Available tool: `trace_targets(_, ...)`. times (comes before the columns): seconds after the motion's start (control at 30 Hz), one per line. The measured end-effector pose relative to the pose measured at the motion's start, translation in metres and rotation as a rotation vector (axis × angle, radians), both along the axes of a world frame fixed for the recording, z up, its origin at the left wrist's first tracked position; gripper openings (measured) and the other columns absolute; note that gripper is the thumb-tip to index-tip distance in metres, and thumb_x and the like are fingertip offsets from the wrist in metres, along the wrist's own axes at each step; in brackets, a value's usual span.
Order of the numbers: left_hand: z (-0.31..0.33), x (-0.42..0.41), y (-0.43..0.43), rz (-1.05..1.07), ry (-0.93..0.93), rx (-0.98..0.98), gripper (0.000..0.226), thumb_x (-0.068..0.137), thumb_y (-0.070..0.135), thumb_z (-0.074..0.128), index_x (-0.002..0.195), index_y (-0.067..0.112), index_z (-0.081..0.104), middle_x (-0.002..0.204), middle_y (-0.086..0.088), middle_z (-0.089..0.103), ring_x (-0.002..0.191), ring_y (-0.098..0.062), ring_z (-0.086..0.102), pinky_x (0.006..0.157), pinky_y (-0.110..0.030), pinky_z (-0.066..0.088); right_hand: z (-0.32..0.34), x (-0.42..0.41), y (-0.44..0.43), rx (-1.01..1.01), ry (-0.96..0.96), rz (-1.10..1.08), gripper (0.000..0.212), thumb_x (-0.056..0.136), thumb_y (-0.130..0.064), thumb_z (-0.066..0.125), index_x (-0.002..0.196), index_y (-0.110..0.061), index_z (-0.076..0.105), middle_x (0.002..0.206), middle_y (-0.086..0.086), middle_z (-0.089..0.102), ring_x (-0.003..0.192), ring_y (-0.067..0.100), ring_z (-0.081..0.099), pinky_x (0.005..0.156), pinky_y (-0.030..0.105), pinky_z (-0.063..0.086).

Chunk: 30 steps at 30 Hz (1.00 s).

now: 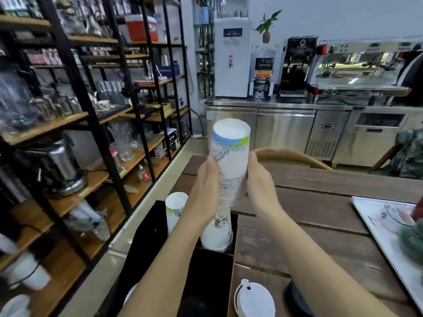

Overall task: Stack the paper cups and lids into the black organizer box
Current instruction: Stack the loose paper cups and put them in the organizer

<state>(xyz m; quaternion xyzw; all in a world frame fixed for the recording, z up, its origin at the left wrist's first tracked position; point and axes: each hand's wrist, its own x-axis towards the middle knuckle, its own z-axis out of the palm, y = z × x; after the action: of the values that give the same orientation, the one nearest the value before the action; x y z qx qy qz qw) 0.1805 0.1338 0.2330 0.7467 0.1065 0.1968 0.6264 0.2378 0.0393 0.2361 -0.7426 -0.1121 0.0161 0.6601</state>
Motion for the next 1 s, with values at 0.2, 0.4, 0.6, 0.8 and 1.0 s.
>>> trace_targets(0.2, -0.060, 0.000, 0.027, -0.054, 0.225, -0.336, 0.080, 0.063, 0.091, 0.033, 0.116, 0.040, 0.064, 0.135, 0.009, 0.059, 0.128, -0.008, 0.050, 0.113, -0.037, 0.031, -0.051, 0.006, 0.019, -0.261, 0.114, 0.054, 0.062, 0.096, -0.051, 0.021, 0.115, -0.007, 0.061, 0.127, 0.014, 0.060, 0.118, 0.029, 0.051, 0.095, 0.039, 0.038)
trace_targets(0.4, -0.060, -0.008, 0.030, -0.145, 0.303, -0.410, 0.063, 0.084, 0.073, 0.023, 0.105, 0.035, 0.069, 0.109, 0.018, 0.070, 0.107, 0.006, 0.058, 0.102, -0.031, 0.038, -0.069, 0.001, 0.013, -0.146, 0.188, 0.072, 0.055, 0.089, -0.060, 0.034, 0.102, -0.016, 0.063, 0.109, -0.001, 0.065, 0.105, 0.016, 0.057, 0.087, 0.032, 0.041)
trace_targets(0.6, -0.062, 0.005, 0.029, 0.053, 0.404, -0.264, 0.044, 0.085, 0.058, 0.047, 0.110, 0.024, 0.058, 0.111, 0.000, 0.065, 0.104, -0.018, 0.061, 0.093, -0.043, 0.047, -0.066, -0.001, 0.023, -0.127, 0.102, 0.116, 0.029, 0.089, -0.037, 0.052, 0.094, -0.010, 0.061, 0.084, -0.003, 0.059, 0.074, 0.013, 0.051, 0.064, 0.024, 0.038)
trace_targets(0.8, -0.068, 0.009, 0.035, 0.045, 0.357, -0.257, 0.026, 0.084, 0.049, 0.054, 0.082, 0.023, 0.051, 0.099, -0.001, 0.056, 0.100, -0.026, 0.059, 0.080, -0.040, 0.045, -0.079, 0.005, 0.026, -0.100, 0.120, 0.127, 0.014, 0.087, -0.030, 0.049, 0.086, -0.016, 0.051, 0.078, -0.005, 0.053, 0.073, 0.014, 0.047, 0.065, 0.030, 0.036)
trace_targets(1.0, -0.080, 0.007, 0.025, 0.183, 0.294, -0.074, 0.064, 0.070, 0.074, 0.043, 0.104, 0.021, 0.054, 0.116, -0.002, 0.059, 0.114, -0.023, 0.054, 0.101, -0.048, 0.044, -0.089, 0.000, 0.017, -0.118, 0.113, 0.131, 0.056, 0.086, -0.055, 0.050, 0.127, -0.017, 0.048, 0.125, -0.005, 0.056, 0.116, 0.012, 0.050, 0.096, 0.030, 0.040)
